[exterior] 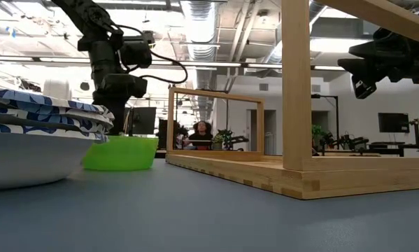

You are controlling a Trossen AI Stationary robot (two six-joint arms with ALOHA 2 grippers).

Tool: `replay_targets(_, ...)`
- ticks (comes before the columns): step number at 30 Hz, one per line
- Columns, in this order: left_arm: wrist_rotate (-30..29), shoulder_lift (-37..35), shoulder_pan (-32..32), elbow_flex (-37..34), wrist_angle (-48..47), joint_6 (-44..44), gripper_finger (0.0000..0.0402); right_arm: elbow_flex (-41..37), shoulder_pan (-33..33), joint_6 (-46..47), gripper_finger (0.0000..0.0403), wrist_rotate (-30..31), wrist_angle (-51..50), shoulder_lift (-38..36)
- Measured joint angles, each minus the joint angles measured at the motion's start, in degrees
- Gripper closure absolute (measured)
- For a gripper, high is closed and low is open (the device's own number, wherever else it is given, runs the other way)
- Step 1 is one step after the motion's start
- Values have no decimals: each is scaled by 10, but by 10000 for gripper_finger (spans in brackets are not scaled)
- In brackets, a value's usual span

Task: Place and stack bowls onto a shelf
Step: Put the blue bowl on the wooden shelf

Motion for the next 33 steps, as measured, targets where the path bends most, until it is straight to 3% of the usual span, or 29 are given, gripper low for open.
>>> replay_targets(5,11,0,-6,-1,-2,10,221,0,0,0,232,0,0,0)
replay_targets(14,-44,13,-8,-1,-6,8,221,0,0,0,232,0,0,0)
replay_targets(23,-40,74,-8,-1,2,8,228,0,0,0,232,0,0,0)
replay_targets(28,-40,109,-8,-1,-3,-6,272,0,0,0,232,0,0,0)
replay_targets(33,-41,107,-10,-1,-7,-21,351,0,0,0,232,0,0,0)
